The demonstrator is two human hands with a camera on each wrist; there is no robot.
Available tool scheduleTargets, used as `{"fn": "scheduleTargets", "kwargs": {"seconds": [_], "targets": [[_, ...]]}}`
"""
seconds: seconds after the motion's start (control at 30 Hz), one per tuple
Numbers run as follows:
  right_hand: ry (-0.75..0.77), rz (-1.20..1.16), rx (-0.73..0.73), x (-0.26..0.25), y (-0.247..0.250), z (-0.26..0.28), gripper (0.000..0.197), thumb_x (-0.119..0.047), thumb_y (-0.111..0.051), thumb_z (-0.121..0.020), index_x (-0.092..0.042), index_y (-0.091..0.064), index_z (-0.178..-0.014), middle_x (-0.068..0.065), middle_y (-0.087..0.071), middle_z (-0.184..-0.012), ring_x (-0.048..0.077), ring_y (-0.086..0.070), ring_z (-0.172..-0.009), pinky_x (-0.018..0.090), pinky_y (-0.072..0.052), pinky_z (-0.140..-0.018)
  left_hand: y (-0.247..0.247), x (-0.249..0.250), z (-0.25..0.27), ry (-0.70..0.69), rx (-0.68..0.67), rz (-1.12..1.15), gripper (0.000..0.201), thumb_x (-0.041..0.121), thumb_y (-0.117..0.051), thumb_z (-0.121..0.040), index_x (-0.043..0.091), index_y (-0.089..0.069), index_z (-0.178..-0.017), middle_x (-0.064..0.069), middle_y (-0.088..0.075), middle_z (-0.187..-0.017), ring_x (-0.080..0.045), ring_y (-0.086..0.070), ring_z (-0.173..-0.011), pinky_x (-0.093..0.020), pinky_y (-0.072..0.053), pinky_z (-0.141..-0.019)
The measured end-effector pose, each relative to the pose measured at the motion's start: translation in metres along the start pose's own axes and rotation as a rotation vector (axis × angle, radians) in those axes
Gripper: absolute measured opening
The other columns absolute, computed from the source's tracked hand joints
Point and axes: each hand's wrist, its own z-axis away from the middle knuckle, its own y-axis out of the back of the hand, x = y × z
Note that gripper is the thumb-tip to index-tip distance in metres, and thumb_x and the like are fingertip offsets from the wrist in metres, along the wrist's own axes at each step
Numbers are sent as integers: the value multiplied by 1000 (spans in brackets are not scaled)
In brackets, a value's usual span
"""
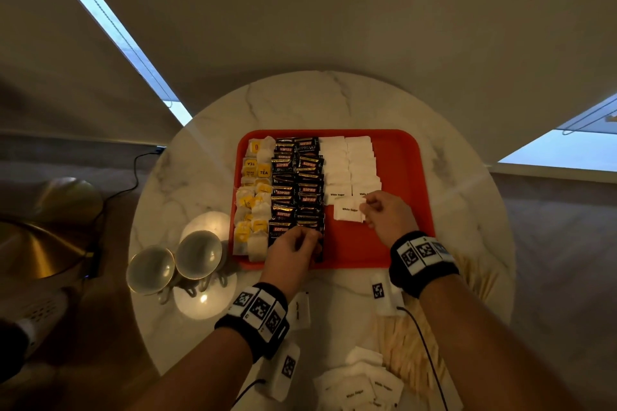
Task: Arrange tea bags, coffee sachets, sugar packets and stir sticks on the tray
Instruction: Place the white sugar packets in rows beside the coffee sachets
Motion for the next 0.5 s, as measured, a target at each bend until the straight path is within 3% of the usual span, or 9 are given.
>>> {"fn": "scheduleTargets", "kwargs": {"seconds": [0.1, 0.23, 0.33, 0.43, 0.5], "targets": [[3, 62, -20, -5, -11, -9, 13, -20, -63, -97, -15, -66, -109, 2, -69, -98, 23, -68, -91, 39, -57, -87, 9, -12, 8, 16, -10, -39, 19, 30, -56, -103, 20, -71, -97, -2, -74, -89, -16, -67, -82, -30, -54, -74], [-6, 157, -10, -17, -24, -18, 18, -20, -61, -99, -12, -66, -113, 4, -67, -103, 20, -64, -92, 32, -54, -83, 21, -25, 19, -32, -62, -179, 17, 33, -59, -101, 26, -70, -89, 5, -70, -85, -8, -63, -76, -22, -50, -69], [-29, 183, 18, -23, -26, -19, 15, -23, -66, -96, -13, -66, -107, 5, -68, -100, 22, -65, -91, 33, -55, -83, 26, -31, 27, -88, -139, -341, 11, 30, -61, -100, 25, -71, -97, 10, -70, -91, -1, -64, -82, -15, -49, -74], [-36, 183, 65, -24, -21, -12, 11, -25, -70, -93, -17, -65, -97, 3, -68, -94, 21, -66, -87, 34, -56, -79, 32, -44, 28, -182, -172, -653, 12, 27, -64, -97, 20, -71, -105, 6, -67, -104, -11, -63, -92, -23, -51, -81], [-17, 183, 92, -23, -16, -1, 10, -25, -70, -92, -18, -64, -96, 0, -67, -89, 19, -65, -84, 30, -53, -74, 35, -56, 29, -191, -214, -794, 23, 23, -70, -92, 21, -68, -115, 5, -61, -120, -17, -62, -106, -29, -53, -88]]}}
